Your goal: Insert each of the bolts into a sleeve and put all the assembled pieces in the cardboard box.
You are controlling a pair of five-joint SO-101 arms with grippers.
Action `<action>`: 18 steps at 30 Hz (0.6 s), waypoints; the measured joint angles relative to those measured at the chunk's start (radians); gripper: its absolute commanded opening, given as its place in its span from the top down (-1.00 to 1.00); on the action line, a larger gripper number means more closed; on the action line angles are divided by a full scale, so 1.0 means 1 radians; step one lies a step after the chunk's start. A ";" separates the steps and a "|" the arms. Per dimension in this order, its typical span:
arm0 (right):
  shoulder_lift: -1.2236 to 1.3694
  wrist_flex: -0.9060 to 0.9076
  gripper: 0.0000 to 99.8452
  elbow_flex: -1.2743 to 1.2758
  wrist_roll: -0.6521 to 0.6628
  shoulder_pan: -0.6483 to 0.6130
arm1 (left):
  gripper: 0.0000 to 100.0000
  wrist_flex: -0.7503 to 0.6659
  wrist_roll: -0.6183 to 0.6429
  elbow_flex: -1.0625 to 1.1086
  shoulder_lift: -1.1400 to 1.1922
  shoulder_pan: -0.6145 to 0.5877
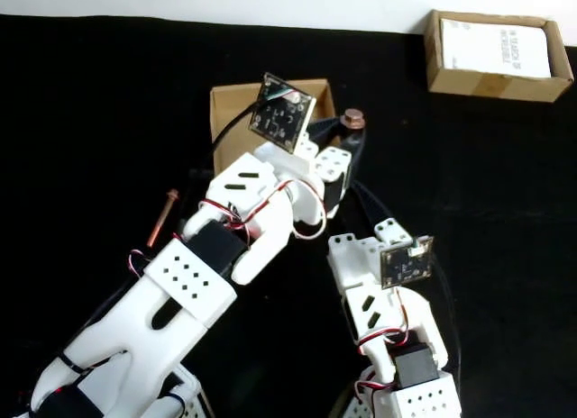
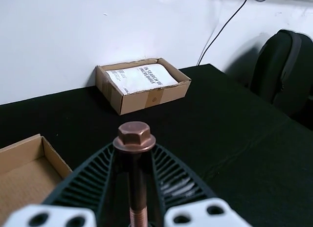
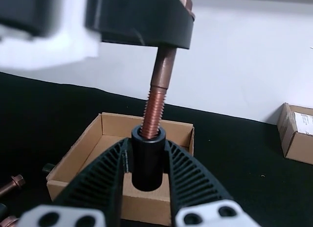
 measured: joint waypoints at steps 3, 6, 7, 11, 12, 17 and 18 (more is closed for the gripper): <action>0.000 0.000 0.99 0.000 0.000 0.000 | 0.98 0.040 0.000 0.002 -0.015 -0.002; 0.000 0.000 0.99 0.000 0.000 0.000 | 0.98 0.094 0.000 0.026 -0.074 -0.002; 0.000 0.000 0.99 0.000 0.000 0.000 | 0.98 0.109 0.000 0.037 -0.094 0.002; 0.000 0.000 0.99 0.000 0.000 0.006 | 0.98 0.144 -0.003 0.083 -0.152 0.015; 0.000 0.000 0.99 0.000 0.000 0.006 | 0.98 0.146 -0.003 0.094 -0.160 0.015; 0.000 0.000 0.99 0.000 0.002 0.006 | 0.85 0.146 -0.005 0.104 -0.167 0.015; 0.000 0.000 0.99 0.000 0.002 0.006 | 0.79 0.146 -0.005 0.104 -0.167 0.015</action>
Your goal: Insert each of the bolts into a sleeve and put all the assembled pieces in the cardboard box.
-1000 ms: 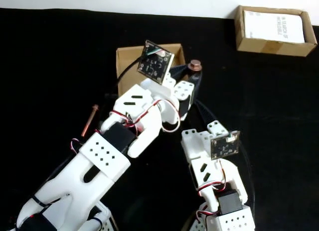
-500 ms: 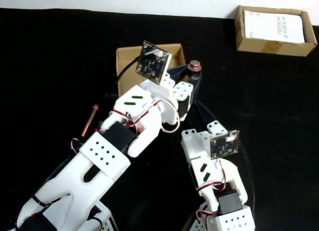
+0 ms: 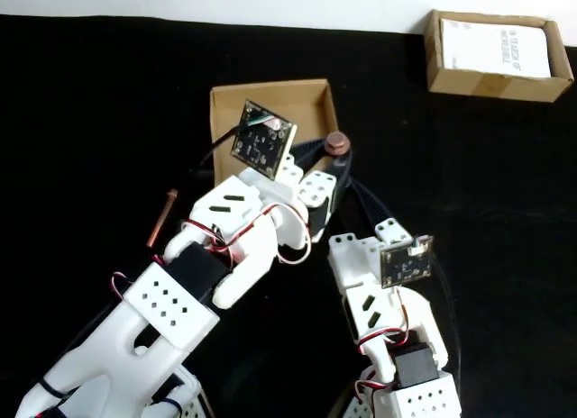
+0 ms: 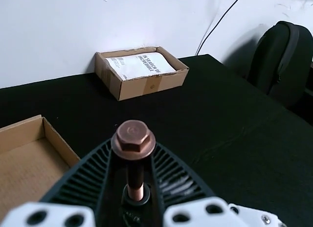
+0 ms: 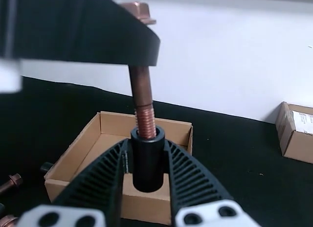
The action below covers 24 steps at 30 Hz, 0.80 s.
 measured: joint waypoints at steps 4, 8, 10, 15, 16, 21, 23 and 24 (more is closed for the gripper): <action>-0.002 -0.002 0.99 0.000 0.000 0.002 | 0.63 0.021 0.005 0.002 0.002 0.002; 0.000 0.000 0.99 0.000 0.000 0.005 | 0.66 0.066 0.002 0.002 0.000 0.005; -0.002 -0.002 0.99 0.000 0.000 0.006 | 0.67 0.081 0.000 0.002 0.002 0.011; 0.000 0.000 0.99 0.000 0.000 0.006 | 0.68 0.124 0.000 0.003 0.002 0.009; 0.000 0.000 0.99 0.000 0.000 0.006 | 0.69 0.143 0.000 0.003 0.002 0.009; -0.002 0.048 0.99 -0.009 -0.009 0.038 | 0.86 0.226 0.000 0.003 -0.063 -0.046; -0.002 0.101 0.99 -0.014 -0.048 0.058 | 0.96 0.235 0.000 0.003 -0.138 -0.069; -0.002 0.130 0.99 -0.023 -0.060 0.068 | 0.99 0.236 0.000 0.003 -0.178 -0.078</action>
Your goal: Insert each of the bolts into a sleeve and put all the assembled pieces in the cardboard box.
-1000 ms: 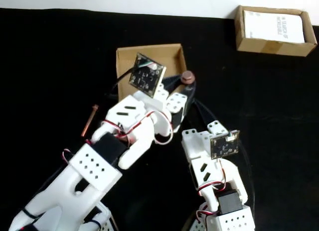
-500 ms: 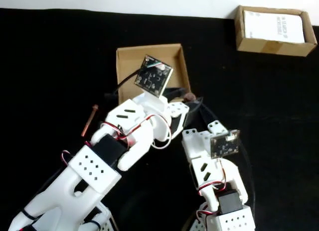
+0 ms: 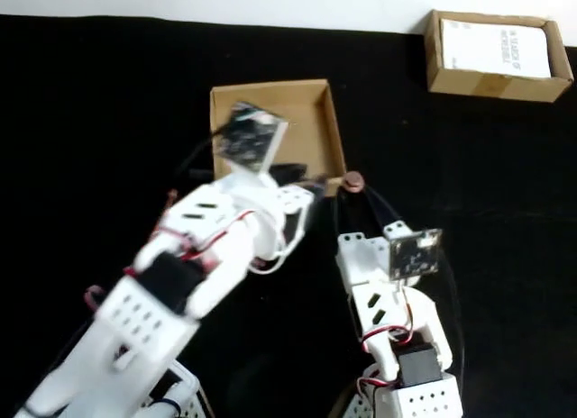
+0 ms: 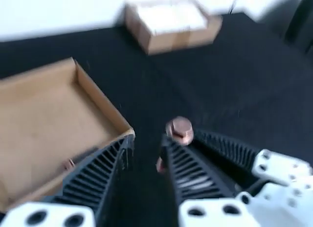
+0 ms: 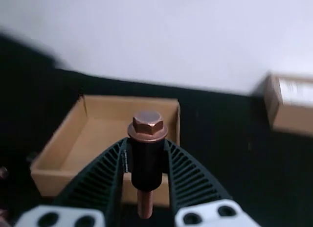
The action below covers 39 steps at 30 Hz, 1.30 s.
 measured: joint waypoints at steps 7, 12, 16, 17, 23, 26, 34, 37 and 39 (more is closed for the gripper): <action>0.032 0.068 0.99 -0.133 -0.018 0.009 | 0.98 0.094 0.000 0.000 -0.247 -0.005; 0.258 0.071 0.99 -0.318 -0.098 0.060 | 0.98 0.215 0.000 0.041 -0.345 -0.115; 0.506 0.071 0.99 -0.543 -0.135 0.081 | 0.98 0.224 0.000 0.135 -0.446 -0.284; 0.571 0.071 0.99 -0.597 -0.137 0.081 | 0.98 0.226 0.000 0.163 -0.479 -0.322; 0.911 0.115 0.99 -0.821 -0.137 0.034 | 0.98 0.226 0.000 0.362 -0.726 -0.554; 1.073 0.120 0.99 -0.916 -0.083 -0.014 | 0.98 0.226 0.000 0.460 -0.858 -0.678; 1.467 0.120 0.99 -1.189 0.301 -0.092 | 0.98 0.226 0.002 0.617 -0.876 -0.896; 1.602 0.120 0.99 -1.274 0.396 -0.106 | 0.98 0.226 0.002 0.683 -0.876 -0.910; 1.689 0.120 0.99 -1.333 0.456 -0.115 | 0.98 0.226 0.002 0.729 -0.876 -0.927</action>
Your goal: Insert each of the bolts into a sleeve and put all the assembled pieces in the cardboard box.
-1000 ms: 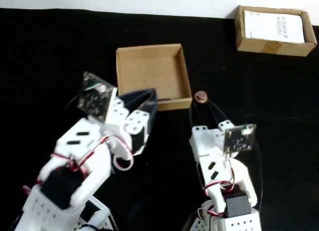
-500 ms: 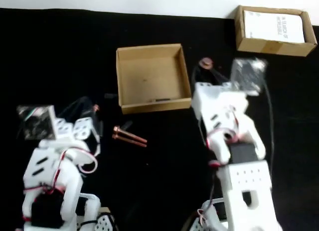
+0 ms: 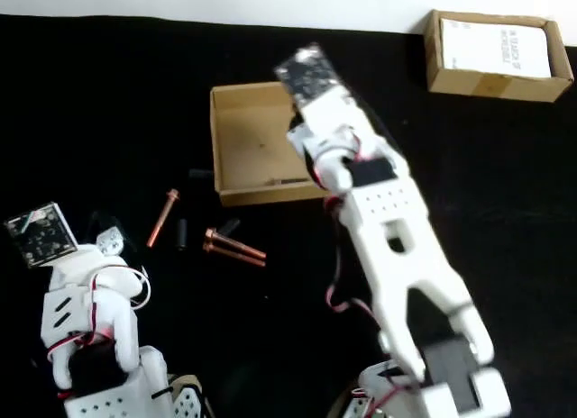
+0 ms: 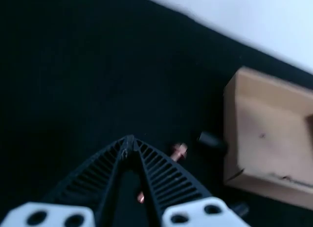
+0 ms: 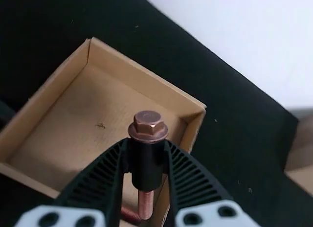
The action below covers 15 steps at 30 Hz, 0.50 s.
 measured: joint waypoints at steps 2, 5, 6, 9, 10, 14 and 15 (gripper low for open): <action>0.086 0.000 0.99 -0.066 0.069 -0.009 | 0.98 -0.023 0.002 0.058 0.000 -0.018; 0.222 0.000 0.99 -0.167 0.190 -0.015 | 0.98 -0.098 0.002 0.161 0.000 -0.057; 0.265 0.000 0.99 -0.196 0.230 -0.015 | 0.98 -0.124 0.002 0.192 0.000 -0.066; 0.393 0.000 0.99 -0.261 0.356 -0.017 | 0.98 -0.166 0.043 0.199 -0.003 -0.089; 0.431 0.000 0.99 -0.273 0.394 -0.018 | 0.98 -0.169 0.074 0.203 0.000 -0.091; 0.555 0.000 0.98 -0.282 0.496 -0.035 | 0.98 -0.167 0.172 0.203 0.000 -0.091; 0.572 0.000 0.98 -0.282 0.502 -0.043 | 0.98 -0.152 0.192 0.203 0.000 -0.091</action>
